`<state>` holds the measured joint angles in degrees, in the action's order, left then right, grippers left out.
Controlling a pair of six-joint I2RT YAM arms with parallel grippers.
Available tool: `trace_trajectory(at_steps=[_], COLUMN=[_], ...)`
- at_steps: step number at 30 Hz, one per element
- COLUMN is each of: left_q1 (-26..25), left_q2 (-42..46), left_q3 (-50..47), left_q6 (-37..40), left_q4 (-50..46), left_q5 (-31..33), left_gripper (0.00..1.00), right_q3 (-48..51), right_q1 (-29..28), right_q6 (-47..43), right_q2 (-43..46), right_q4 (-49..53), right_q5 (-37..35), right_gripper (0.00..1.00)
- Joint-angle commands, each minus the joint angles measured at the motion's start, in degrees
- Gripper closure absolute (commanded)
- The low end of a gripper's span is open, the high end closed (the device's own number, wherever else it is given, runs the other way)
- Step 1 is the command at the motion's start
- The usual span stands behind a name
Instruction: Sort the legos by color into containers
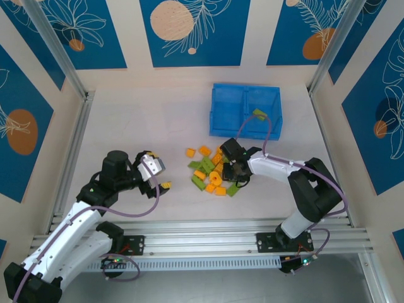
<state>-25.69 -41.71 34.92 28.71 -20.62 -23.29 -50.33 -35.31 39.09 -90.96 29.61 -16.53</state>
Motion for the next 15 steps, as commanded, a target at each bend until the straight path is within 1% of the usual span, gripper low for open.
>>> trace_trajectory(at_steps=[1, 4, 6, 9, 12, 15], left_q1=[-0.6, -0.6, -0.6, -0.5, -0.5, -0.6], left_q2=[0.0, 0.0, 0.0, -0.1, -0.3, 0.0], left_q3=[0.3, 0.3, 0.3, 0.3, 0.4, 0.4], left_q6=[1.2, 1.2, 1.2, 1.3, 1.1, 0.7], left_q4=[-0.5, -0.4, -0.4, 0.2, 0.3, 0.4], left_q5=[0.4, 0.4, 0.4, 0.3, 0.3, 0.2], left_gripper=[0.0, 0.0, 0.0, 0.0, 0.0, 0.0], right_q3=[0.7, -0.5, -1.7, -4.4, -8.9, -13.5], right_q1=[-0.2, 0.4, 1.2, 5.5, 12.3, 18.5], right_q6=[0.2, 1.3, 0.3, -3.7, -8.9, -13.5], right_q2=[2.0, 8.1, 13.6, 18.2, 16.7, 10.5], right_q4=[1.6, 4.6, 5.2, 3.4, 0.3, -4.4], right_q5=[-1.3, -2.7, -6.4, -11.3, -13.8, -14.1], right_gripper=[0.63, 0.64, 0.64, 0.64, 0.66, 0.66])
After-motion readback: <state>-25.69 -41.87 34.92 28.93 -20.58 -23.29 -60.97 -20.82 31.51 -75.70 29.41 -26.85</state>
